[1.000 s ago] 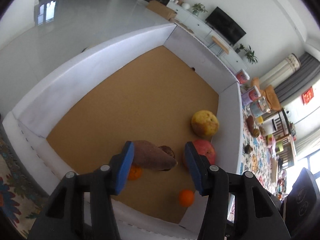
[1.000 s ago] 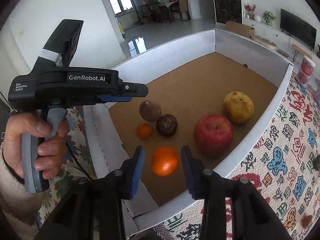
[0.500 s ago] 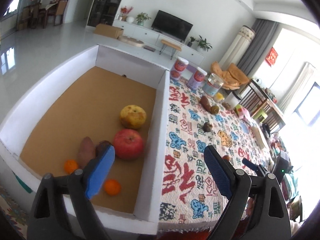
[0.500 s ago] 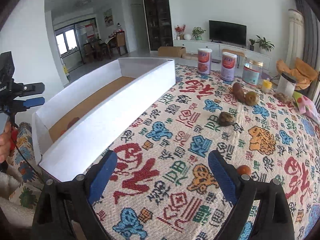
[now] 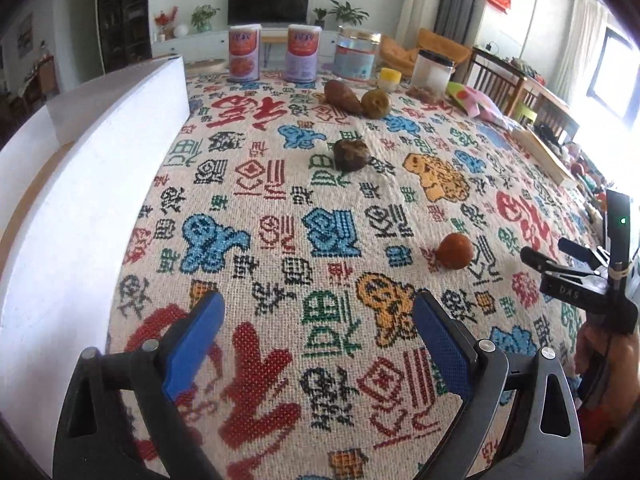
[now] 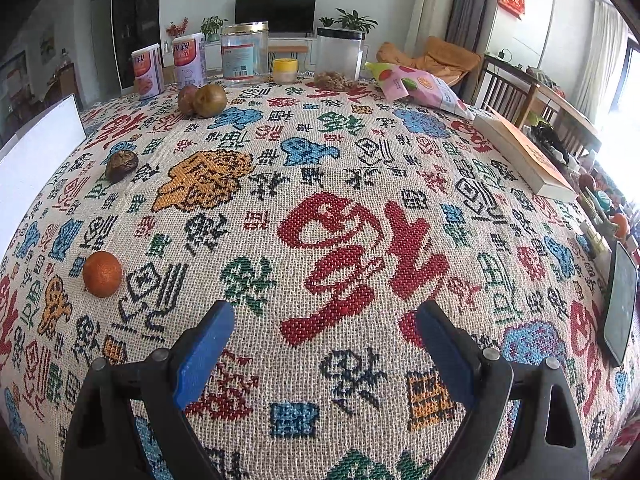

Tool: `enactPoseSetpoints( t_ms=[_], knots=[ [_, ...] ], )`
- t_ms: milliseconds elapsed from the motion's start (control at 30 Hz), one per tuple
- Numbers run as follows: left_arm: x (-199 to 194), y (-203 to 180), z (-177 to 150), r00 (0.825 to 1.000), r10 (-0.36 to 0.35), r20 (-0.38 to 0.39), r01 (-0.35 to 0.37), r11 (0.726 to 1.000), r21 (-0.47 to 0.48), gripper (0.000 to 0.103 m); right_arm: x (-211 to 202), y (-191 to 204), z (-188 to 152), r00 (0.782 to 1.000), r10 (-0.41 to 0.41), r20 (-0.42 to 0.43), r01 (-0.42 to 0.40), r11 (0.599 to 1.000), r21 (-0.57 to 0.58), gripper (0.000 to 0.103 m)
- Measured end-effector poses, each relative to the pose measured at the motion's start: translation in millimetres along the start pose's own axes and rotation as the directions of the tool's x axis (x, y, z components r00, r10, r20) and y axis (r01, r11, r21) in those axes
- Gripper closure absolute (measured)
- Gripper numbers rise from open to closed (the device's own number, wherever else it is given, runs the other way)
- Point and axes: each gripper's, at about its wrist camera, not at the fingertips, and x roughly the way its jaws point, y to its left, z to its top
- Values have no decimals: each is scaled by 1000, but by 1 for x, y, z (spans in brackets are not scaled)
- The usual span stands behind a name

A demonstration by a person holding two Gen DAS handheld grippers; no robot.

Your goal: Organize fruits

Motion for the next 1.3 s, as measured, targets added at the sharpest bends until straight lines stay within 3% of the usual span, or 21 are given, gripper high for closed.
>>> enactPoseSetpoints(
  t_ms=[133,233,333,567,1300],
  knots=[
    [25,10,-4,999,45,-27,-45,999,3,7,13,-8,-4,999,28,-26,-27,999,22,10],
    [36,14,-12,998,60,-34,-59,998,5,7,21,-21,-7,996,71,-55,-65,993,102,0],
    [39,8,-13,996,86,-38,-85,996,37,6,20,-16,-7,998,38,-57,-33,996,82,0],
    [42,7,-11,995,88,-45,-86,995,42,1,19,-18,-8,997,45,-58,-39,995,89,0],
    [42,7,-11,995,89,-47,-87,995,43,1,19,-18,-8,997,46,-57,-41,995,90,0]
  ],
)
